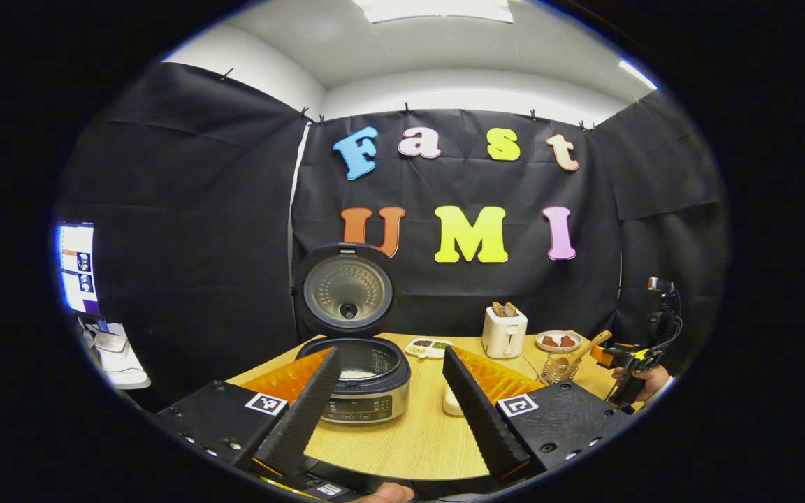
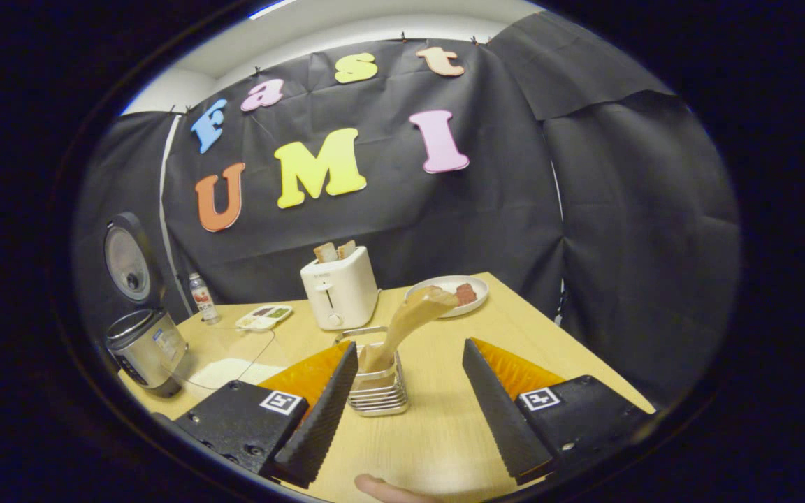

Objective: Close the left gripper, press the button to open the rice cooker; take a wooden spoon from the chopstick holder with the right hand, scoop a spoonful of rice and pour it into the rice cooker, then put the wooden spoon back into the chopstick holder.

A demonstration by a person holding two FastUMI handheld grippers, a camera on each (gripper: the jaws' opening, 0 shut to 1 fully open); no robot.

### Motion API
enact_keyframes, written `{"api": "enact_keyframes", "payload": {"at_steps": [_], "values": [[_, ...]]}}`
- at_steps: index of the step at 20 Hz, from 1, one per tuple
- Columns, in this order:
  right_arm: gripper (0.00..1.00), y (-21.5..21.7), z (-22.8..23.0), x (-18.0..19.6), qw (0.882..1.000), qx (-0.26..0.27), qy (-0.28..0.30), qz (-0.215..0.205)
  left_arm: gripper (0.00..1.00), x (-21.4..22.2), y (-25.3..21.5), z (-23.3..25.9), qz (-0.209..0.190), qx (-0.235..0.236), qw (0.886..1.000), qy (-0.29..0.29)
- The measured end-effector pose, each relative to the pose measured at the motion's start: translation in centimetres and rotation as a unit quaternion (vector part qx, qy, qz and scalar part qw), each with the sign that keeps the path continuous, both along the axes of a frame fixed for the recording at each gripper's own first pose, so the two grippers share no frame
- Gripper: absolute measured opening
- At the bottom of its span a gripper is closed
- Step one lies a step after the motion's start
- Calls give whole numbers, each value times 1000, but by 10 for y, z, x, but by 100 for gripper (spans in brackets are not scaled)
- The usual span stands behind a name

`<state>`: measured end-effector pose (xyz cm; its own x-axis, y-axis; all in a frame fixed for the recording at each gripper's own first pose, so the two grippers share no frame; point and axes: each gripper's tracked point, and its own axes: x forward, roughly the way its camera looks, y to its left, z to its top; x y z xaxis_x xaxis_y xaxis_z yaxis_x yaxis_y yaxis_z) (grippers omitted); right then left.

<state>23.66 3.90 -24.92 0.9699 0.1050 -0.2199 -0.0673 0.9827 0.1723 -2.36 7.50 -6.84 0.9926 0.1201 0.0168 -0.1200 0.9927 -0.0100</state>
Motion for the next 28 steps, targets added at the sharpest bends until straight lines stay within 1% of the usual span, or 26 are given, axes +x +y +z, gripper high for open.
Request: {"api": "enact_keyframes", "payload": {"at_steps": [2,5,6,7,8,9,10,11,12,13,14,15,16,17,18,20,22,28], "values": [[95,2,-9,20,1000,0,6,-11,94,-1,-9,-6,-10,1,1000,0],[94,8,-12,40,1000,-10,1,-30,94,-1,-19,-19,-24,19,999,8],[84,12,-12,46,999,-11,0,-30,94,0,-24,-22,-29,24,999,11],[88,15,-13,51,1000,-11,1,-29,94,0,-29,-28,-35,27,999,16],[81,18,-15,55,1000,-9,4,-28,94,2,-32,-32,-41,29,999,20],[76,19,-17,60,1000,-9,9,-29,94,3,-35,-37,-46,28,998,25],[60,20,-18,64,999,-8,12,-29,93,3,-35,-41,-49,27,998,30],[64,23,-16,66,1000,-6,7,-21,87,4,-35,-45,-52,25,998,34],[58,24,-12,69,1000,-10,0,-18,96,4,-35,-49,-54,23,998,38],[45,22,-11,72,1000,-19,-2,-24,96,5,-32,-52,-53,23,997,42],[41,22,-11,74,1000,-21,-1,-23,96,6,-27,-54,-50,22,997,45],[39,26,-9,73,1000,-12,1,-14,96,6,-24,-56,-48,20,998,48],[31,33,-4,71,1000,3,0,-1,96,6,-22,-59,-46,18,997,51],[27,39,-1,70,1000,14,3,8,96,6,-21,-60,-47,15,997,51],[18,41,-2,72,1000,12,6,9,96,4,-19,-61,-48,13,997,52],[13,46,2,73,1000,-4,5,14,96,3,-15,-62,-48,10,997,53],[12,51,14,68,1000,-9,-5,22,96,0,-12,-64,-49,4,997,53],[12,53,72,52,997,-40,-58,13,96,-5,-2,-76,-46,0,997,62]]}}
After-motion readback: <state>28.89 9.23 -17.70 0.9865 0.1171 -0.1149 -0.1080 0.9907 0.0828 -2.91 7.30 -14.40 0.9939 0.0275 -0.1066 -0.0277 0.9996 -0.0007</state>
